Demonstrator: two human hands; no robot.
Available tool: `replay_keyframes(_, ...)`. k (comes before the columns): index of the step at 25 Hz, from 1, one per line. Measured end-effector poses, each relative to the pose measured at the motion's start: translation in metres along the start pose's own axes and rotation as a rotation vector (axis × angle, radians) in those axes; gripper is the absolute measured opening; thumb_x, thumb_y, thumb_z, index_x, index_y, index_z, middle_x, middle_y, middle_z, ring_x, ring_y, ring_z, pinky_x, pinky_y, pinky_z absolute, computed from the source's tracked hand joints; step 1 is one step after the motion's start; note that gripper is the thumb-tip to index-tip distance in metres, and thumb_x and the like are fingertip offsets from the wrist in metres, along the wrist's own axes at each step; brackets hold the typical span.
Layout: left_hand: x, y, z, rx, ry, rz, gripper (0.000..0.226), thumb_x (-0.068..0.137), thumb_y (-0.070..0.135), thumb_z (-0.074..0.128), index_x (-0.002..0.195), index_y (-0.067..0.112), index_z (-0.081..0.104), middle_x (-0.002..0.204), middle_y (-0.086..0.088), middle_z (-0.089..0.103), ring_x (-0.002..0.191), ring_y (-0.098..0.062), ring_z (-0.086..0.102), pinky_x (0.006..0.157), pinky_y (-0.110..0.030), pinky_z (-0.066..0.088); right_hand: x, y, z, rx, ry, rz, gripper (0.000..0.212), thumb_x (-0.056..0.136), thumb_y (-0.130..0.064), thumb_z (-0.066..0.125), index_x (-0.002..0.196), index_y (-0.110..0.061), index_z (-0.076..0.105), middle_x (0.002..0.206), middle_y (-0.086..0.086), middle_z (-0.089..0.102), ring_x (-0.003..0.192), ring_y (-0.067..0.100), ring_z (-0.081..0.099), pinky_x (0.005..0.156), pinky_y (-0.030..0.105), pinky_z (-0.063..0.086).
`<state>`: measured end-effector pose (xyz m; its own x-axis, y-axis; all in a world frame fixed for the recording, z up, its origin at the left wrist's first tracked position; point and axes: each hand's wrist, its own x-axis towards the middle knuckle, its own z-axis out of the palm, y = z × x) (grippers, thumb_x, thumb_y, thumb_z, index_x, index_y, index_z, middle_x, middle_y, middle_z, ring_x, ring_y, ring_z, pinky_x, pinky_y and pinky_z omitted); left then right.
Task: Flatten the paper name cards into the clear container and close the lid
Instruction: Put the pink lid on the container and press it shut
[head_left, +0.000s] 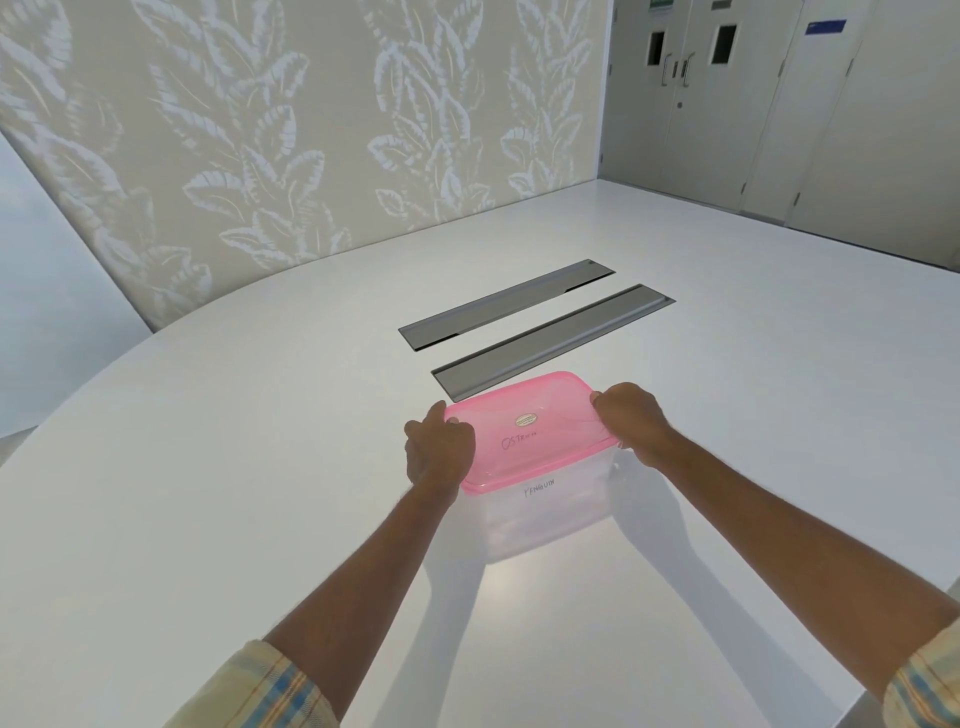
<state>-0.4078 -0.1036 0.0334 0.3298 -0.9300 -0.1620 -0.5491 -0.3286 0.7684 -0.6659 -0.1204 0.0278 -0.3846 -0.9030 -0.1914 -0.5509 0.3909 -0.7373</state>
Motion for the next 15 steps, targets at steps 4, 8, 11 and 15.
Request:
replay_keyframes(4,-0.005,-0.002,0.011,0.15,0.094,0.094,0.048,0.107,0.023,0.038,0.151,0.035,0.054,0.131,-0.016,0.049,0.116,-0.041,0.064,0.096,-0.045,0.051,-0.002,0.003,0.005,0.043,0.006,0.044,0.033,0.095,-0.041,0.044,0.091,-0.013,0.059,0.093,0.007,0.065,0.074,0.027,0.059,0.079,0.045,0.059)
replay_keyframes(8,-0.002,-0.006,0.019,0.234,0.122,0.135,0.043,0.108,0.024,0.038,0.148,0.03,0.054,0.126,-0.016,0.049,0.106,-0.043,0.066,0.08,-0.042,0.045,-0.006,0.013,0.008,0.002,0.019,0.086,0.067,0.098,-0.077,0.036,0.11,-0.017,0.062,0.096,0.001,0.062,0.081,0.021,0.059,0.065,0.04,0.061)
replay_keyframes(11,-0.001,-0.008,0.021,0.285,0.126,0.138,0.039,0.108,0.025,0.038,0.144,0.028,0.053,0.122,-0.016,0.048,0.091,-0.041,0.064,0.074,-0.04,0.04,-0.005,0.018,0.008,0.003,0.009,0.054,0.07,0.098,-0.078,0.036,0.107,-0.014,0.063,0.099,0.006,0.064,0.081,0.026,0.062,0.056,0.036,0.057)
replay_keyframes(15,-0.001,-0.01,0.023,0.264,0.102,0.111,0.038,0.11,0.028,0.034,0.145,0.031,0.049,0.119,-0.016,0.048,0.084,-0.039,0.056,0.074,-0.041,0.04,-0.007,0.016,0.007,0.037,-0.003,0.013,0.063,0.099,-0.074,0.039,0.096,-0.015,0.062,0.097,0.007,0.064,0.082,0.027,0.061,0.053,0.036,0.057)
